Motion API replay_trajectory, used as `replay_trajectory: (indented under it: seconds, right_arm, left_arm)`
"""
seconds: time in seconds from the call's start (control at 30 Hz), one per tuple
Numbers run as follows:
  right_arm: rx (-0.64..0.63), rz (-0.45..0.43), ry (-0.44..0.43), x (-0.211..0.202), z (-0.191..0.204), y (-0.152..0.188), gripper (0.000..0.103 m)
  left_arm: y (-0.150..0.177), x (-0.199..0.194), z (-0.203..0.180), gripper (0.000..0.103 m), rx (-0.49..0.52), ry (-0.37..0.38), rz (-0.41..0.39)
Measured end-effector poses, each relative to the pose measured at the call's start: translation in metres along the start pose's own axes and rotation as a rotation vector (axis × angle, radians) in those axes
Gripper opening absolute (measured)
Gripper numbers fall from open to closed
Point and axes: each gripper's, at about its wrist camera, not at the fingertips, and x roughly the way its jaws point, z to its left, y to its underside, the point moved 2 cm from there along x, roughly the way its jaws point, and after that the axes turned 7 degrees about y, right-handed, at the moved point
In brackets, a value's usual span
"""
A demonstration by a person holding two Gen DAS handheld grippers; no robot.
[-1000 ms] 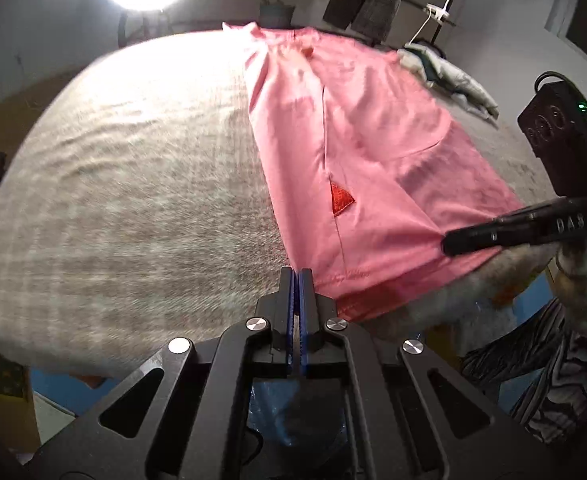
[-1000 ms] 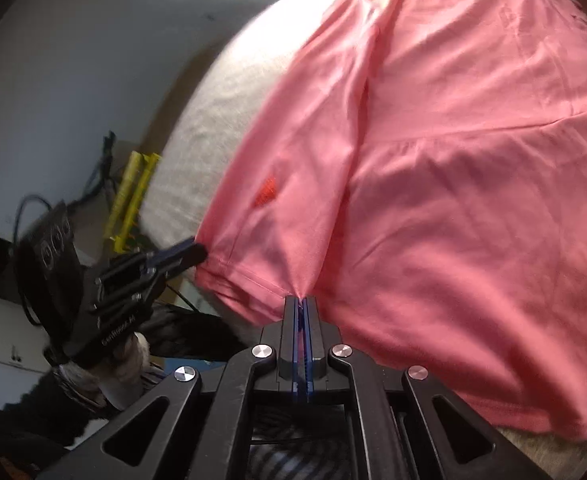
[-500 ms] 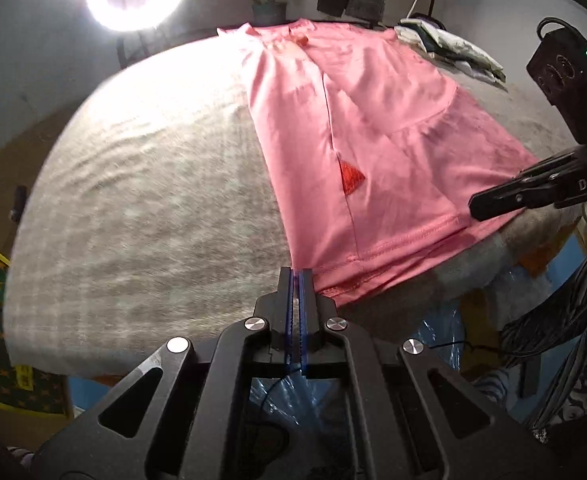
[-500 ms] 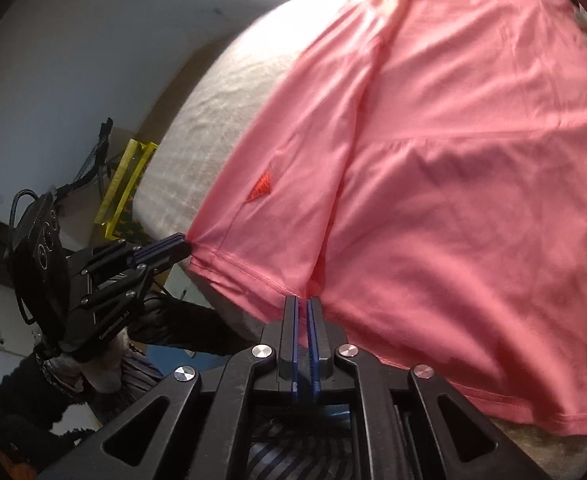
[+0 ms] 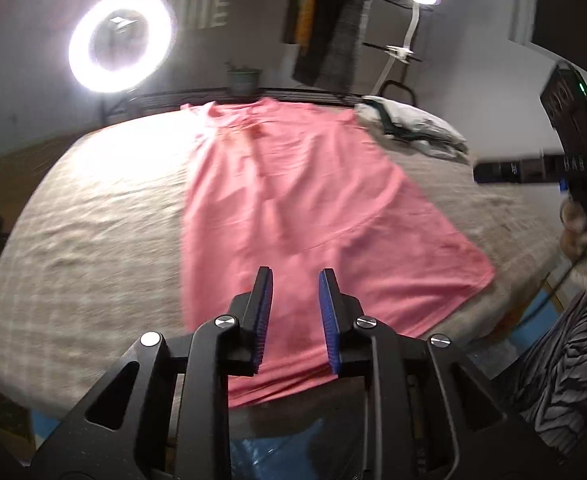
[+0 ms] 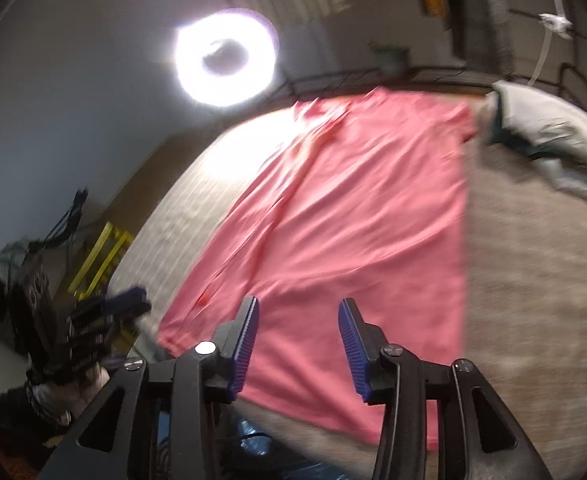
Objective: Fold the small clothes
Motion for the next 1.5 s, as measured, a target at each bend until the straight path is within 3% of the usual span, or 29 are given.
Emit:
replay_trajectory:
  seconds: [0.3,0.47,0.57,0.7,0.9,0.93,0.97,1.0,1.07,1.23,1.33,1.5]
  right_arm:
    - [0.063,-0.089,0.139,-0.069,-0.112,-0.011,0.057]
    - [0.144,-0.093,0.168,-0.079,-0.167,-0.015,0.057]
    - [0.175,-0.086,0.161,-0.071,-0.186,-0.019,0.058]
    - [0.220,-0.079,0.107,-0.054,-0.207,-0.025,0.058]
    - [0.190,-0.044,0.047,-0.019,-0.215,-0.044,0.058]
    - [0.185,-0.039,0.035,-0.013,-0.214,-0.048,0.058]
    - [0.182,-0.033,0.027,-0.003,-0.215,-0.055,0.058]
    - [0.182,-0.027,0.022,0.004,-0.215,-0.060,0.058]
    - [0.190,-0.011,-0.001,0.025,-0.215,-0.075,0.059]
    - [0.247,0.040,-0.090,0.082,-0.205,-0.112,0.059]
    - [0.331,0.064,-0.129,0.123,-0.197,-0.138,0.059]
    - [0.348,0.110,-0.061,0.182,-0.180,-0.165,0.059]
  left_arm:
    - [-0.005,0.063,-0.099,0.023,0.127,0.151,0.078]
    - [0.003,0.097,-0.162,0.023,0.189,0.280,0.172]
    - [0.008,0.114,-0.190,0.033,0.221,0.318,0.220]
    - [0.012,0.132,-0.214,0.049,0.266,0.300,0.251]
    - [0.009,0.160,-0.217,0.050,0.257,0.230,0.281]
    - [0.009,0.164,-0.216,0.049,0.259,0.221,0.284]
    - [0.009,0.167,-0.215,0.037,0.263,0.213,0.281]
    - [0.008,0.168,-0.213,0.017,0.269,0.197,0.263]
    - [0.004,0.172,-0.208,0.004,0.245,0.210,0.266]
    - [-0.012,0.154,-0.186,0.002,0.094,0.280,0.245]
    - [-0.021,0.139,-0.178,0.002,0.066,0.289,0.211]
    - [-0.026,0.127,-0.166,0.002,0.031,0.286,0.175]
